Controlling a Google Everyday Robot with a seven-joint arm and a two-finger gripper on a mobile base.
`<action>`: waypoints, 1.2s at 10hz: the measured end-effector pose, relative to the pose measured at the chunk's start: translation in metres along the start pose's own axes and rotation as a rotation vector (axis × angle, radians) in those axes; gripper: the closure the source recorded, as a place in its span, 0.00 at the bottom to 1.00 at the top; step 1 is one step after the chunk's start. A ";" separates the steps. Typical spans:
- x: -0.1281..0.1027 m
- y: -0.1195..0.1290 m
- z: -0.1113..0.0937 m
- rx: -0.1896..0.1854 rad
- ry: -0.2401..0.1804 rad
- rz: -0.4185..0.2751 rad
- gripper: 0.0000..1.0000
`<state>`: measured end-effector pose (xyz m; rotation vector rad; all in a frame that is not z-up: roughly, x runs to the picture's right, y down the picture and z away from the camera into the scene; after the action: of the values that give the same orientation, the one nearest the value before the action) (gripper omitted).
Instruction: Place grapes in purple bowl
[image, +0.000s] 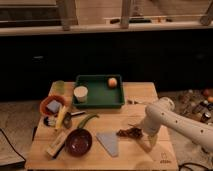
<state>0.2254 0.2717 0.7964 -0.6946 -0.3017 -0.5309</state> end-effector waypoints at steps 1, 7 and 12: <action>0.000 0.000 0.000 0.000 0.001 -0.004 0.20; -0.001 0.001 0.003 0.001 -0.007 -0.045 0.20; -0.002 0.003 0.005 0.003 -0.014 -0.080 0.20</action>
<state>0.2249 0.2776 0.7975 -0.6854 -0.3441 -0.6022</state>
